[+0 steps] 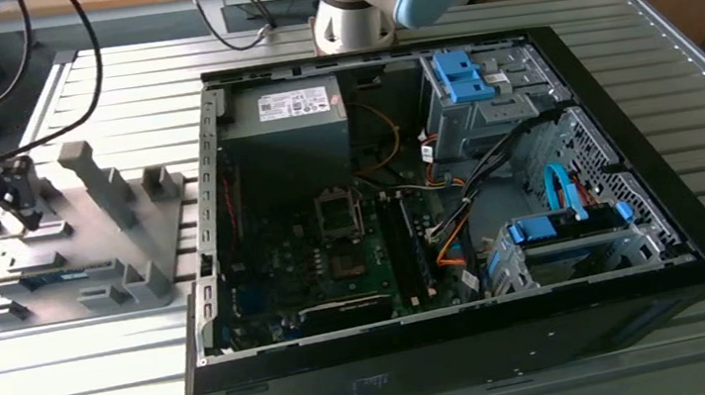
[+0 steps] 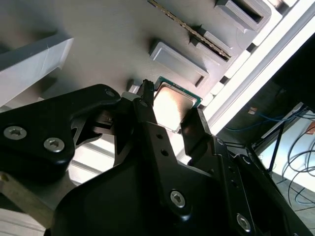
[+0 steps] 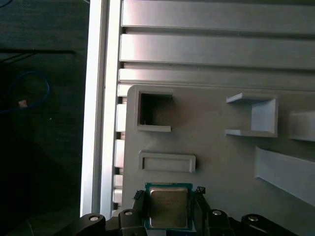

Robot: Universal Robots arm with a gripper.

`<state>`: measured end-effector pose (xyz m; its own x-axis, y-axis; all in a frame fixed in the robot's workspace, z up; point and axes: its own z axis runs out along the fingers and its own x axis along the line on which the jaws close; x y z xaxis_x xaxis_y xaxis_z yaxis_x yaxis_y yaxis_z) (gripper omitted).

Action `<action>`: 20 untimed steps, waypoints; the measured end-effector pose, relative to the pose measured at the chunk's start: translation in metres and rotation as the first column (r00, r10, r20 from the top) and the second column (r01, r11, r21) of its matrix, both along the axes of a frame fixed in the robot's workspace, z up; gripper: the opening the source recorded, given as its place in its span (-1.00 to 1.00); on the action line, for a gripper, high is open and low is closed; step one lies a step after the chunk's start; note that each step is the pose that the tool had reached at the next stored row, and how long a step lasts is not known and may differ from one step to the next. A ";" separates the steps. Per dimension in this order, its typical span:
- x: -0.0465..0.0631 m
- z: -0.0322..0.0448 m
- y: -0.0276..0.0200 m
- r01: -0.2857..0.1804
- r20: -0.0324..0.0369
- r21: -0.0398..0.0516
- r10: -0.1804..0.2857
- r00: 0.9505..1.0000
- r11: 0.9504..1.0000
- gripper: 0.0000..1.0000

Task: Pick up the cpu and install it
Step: 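Pick up the cpu and move it towards the insertion slot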

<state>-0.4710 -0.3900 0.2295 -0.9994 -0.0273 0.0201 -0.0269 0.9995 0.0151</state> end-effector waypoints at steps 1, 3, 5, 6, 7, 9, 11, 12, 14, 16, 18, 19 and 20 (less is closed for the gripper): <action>0.000 0.0006 0.0000 0.000 0.000 0.000 0.000 1.000 1.000 -0.06; 0.000 0.0019 0.0000 0.000 0.000 0.000 0.000 1.000 1.000 -0.06; 0.000 0.0030 0.0000 0.000 0.000 0.000 0.000 1.000 1.000 -0.06; 0.000 0.0035 0.0000 0.000 0.000 0.000 0.000 1.000 1.000 -0.06; 0.000 0.0041 0.0000 0.000 0.000 0.000 0.000 1.000 1.000 -0.06; 0.000 0.0051 0.0000 0.000 0.000 0.000 0.000 1.000 1.000 -0.06; 0.000 0.0061 0.0000 0.000 0.000 0.000 0.000 1.000 1.000 -0.06; 0.000 0.0068 0.0000 0.000 0.000 0.000 0.000 1.000 1.000 -0.06; 0.000 0.0082 0.0000 0.000 0.000 0.000 0.000 1.000 1.000 -0.06; 0.000 0.0096 0.0000 0.000 0.000 0.000 0.000 1.000 1.000 -0.06; 0.000 0.0109 0.0000 0.000 0.000 0.000 0.000 1.000 1.000 -0.06; 0.000 0.0116 0.0000 0.000 0.000 0.000 0.000 1.000 1.000 -0.06; 0.000 0.0124 0.0000 0.000 0.000 0.000 0.000 1.000 1.000 -0.06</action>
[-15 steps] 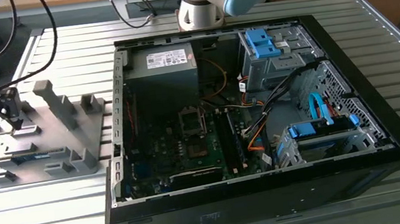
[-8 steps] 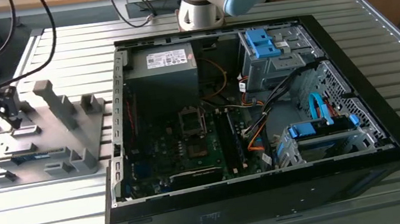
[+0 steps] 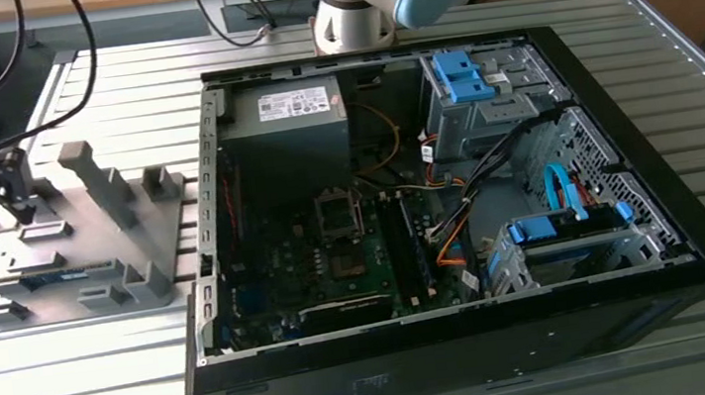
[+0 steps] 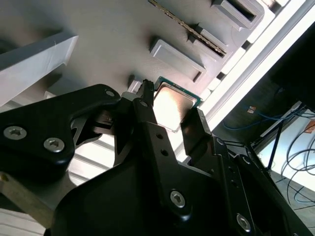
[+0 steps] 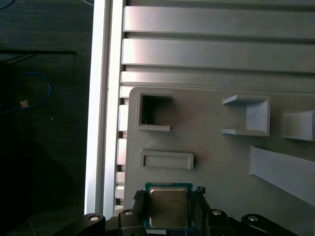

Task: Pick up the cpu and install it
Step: 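Pick up the cpu and move it towards the insertion slot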

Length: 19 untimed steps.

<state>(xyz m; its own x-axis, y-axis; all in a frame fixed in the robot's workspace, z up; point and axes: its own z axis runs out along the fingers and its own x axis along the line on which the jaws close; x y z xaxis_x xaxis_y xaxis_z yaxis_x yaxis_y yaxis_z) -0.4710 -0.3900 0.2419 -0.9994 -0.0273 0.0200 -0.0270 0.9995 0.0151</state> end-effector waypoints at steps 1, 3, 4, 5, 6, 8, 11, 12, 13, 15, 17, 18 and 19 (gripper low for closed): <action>0.000 0.0010 0.0000 0.000 0.000 0.000 0.000 1.000 1.000 -0.06; 0.000 0.0037 0.0000 0.000 0.000 0.000 0.000 1.000 1.000 -0.06; 0.000 0.0053 0.0000 0.000 0.000 0.000 0.000 1.000 1.000 -0.06; 0.000 0.0068 0.0000 0.000 0.000 0.000 0.000 1.000 1.000 -0.06; 0.000 0.0083 0.0000 0.000 0.000 0.000 0.000 1.000 1.000 -0.06; 0.000 0.0118 0.0000 0.000 0.000 0.000 0.000 1.000 1.000 -0.06; 0.000 0.0156 0.0000 0.000 0.000 0.000 0.000 1.000 1.000 -0.06; 0.000 0.0167 0.0000 0.000 0.000 0.000 0.000 1.000 1.000 -0.06; 0.000 0.0179 0.0000 0.000 0.000 0.000 0.000 1.000 1.000 -0.06; 0.000 0.0204 0.0000 0.000 0.000 0.000 0.000 1.000 1.000 -0.06; 0.000 0.0227 0.0000 0.000 0.000 0.000 0.000 1.000 1.000 -0.06; 0.000 0.0239 0.0000 0.000 0.000 0.000 0.000 1.000 1.000 -0.06; 0.000 0.0250 0.0000 0.000 0.000 0.000 0.000 1.000 1.000 -0.06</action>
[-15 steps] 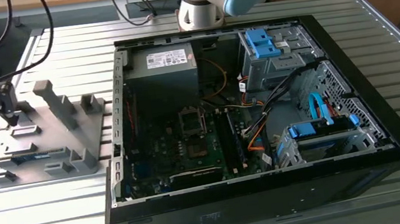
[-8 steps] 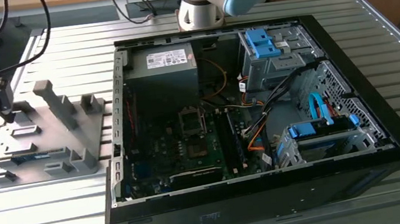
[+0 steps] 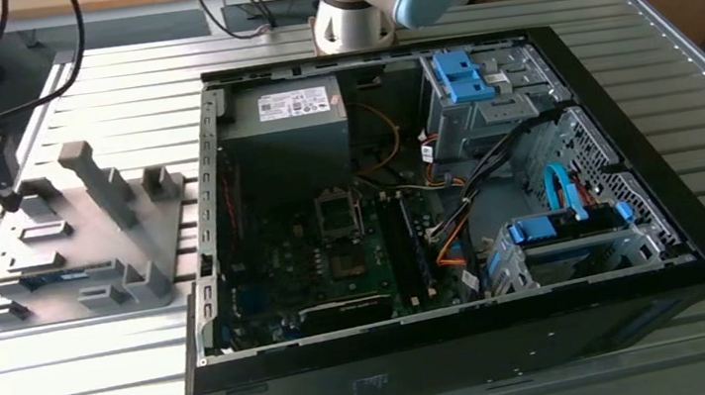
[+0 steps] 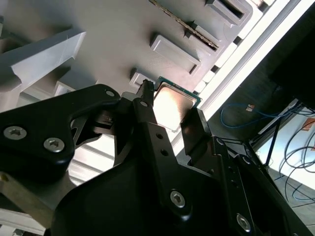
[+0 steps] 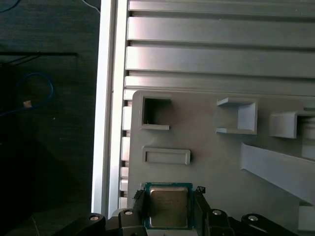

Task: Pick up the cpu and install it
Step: 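Pick up the cpu and move it towards the insertion slot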

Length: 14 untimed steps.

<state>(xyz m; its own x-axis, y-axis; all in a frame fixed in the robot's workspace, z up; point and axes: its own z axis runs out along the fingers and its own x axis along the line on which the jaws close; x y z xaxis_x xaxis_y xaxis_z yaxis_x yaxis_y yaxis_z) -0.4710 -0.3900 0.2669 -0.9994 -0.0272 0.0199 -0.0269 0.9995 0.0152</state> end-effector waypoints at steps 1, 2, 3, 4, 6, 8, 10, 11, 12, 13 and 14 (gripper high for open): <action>0.000 0.0010 0.0000 0.000 0.000 0.000 0.000 1.000 1.000 -0.06; 0.000 0.0020 0.0000 0.000 0.000 0.000 0.000 1.000 1.000 -0.06; 0.000 0.0029 0.0000 0.000 0.000 0.000 0.000 1.000 1.000 -0.06; 0.000 0.0040 0.0000 0.000 0.000 0.000 0.000 1.000 1.000 -0.06; 0.000 0.0063 0.0000 0.000 0.000 0.000 0.000 1.000 1.000 -0.06; 0.000 0.0090 0.0000 0.000 0.000 0.000 0.000 1.000 1.000 -0.06; 0.000 0.0117 0.0000 0.000 0.000 0.000 0.000 1.000 1.000 -0.06; 0.000 0.0128 0.0000 0.000 0.000 0.000 0.000 1.000 1.000 -0.06; 0.000 0.0138 0.0000 0.000 0.000 0.000 0.000 1.000 1.000 -0.06; 0.000 0.0149 0.0000 0.000 0.000 0.000 0.000 1.000 1.000 -0.06; 0.000 0.0160 0.0000 0.000 0.000 0.000 0.000 1.000 1.000 -0.06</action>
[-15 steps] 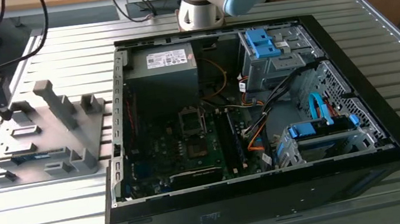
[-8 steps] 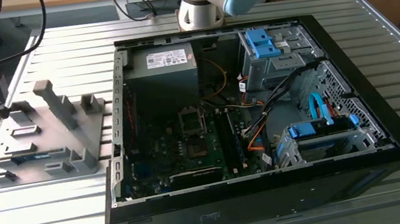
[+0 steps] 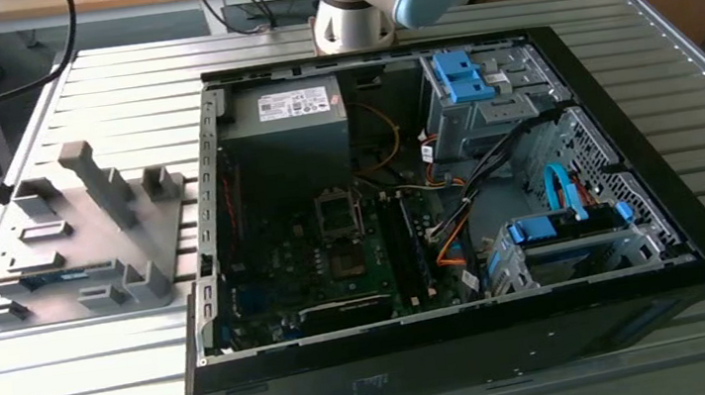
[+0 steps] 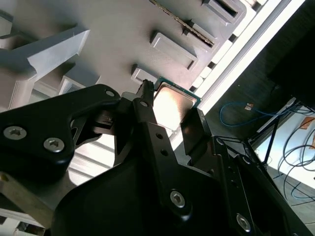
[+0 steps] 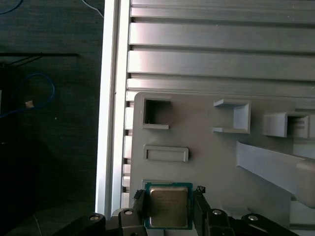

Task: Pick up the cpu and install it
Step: 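Pick up the cpu and move it towards the insertion slot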

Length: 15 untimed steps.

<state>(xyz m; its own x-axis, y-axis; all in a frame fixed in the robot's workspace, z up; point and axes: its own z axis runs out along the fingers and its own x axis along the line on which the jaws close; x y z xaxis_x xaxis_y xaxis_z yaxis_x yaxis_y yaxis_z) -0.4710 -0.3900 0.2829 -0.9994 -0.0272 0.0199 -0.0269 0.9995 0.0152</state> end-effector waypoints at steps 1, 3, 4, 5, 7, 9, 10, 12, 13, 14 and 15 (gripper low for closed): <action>0.000 0.0012 0.0000 0.000 0.000 0.000 0.000 1.000 1.000 -0.06; 0.000 0.0034 0.0000 0.000 0.000 0.000 0.000 1.000 1.000 -0.06; 0.000 0.0044 0.0000 0.000 0.000 0.000 0.000 1.000 1.000 -0.06; 0.000 0.0054 0.0000 0.000 0.000 0.000 0.000 1.000 1.000 -0.06; 0.000 0.0073 0.0000 0.000 0.000 0.000 0.000 1.000 1.000 -0.06; 0.000 0.0092 0.0000 0.000 0.000 0.000 0.000 1.000 1.000 -0.06; 0.000 0.0102 0.0000 0.000 0.000 0.000 0.000 1.000 1.000 -0.06; 0.000 0.0120 0.0000 0.000 0.000 0.000 0.000 1.000 1.000 -0.06; 0.000 0.0129 0.0000 0.000 0.000 0.000 0.000 1.000 1.000 -0.06; 0.000 0.0137 0.0000 0.000 0.000 0.000 0.000 1.000 1.000 -0.06; 0.000 0.0147 0.0000 0.000 0.000 0.000 0.000 1.000 1.000 -0.06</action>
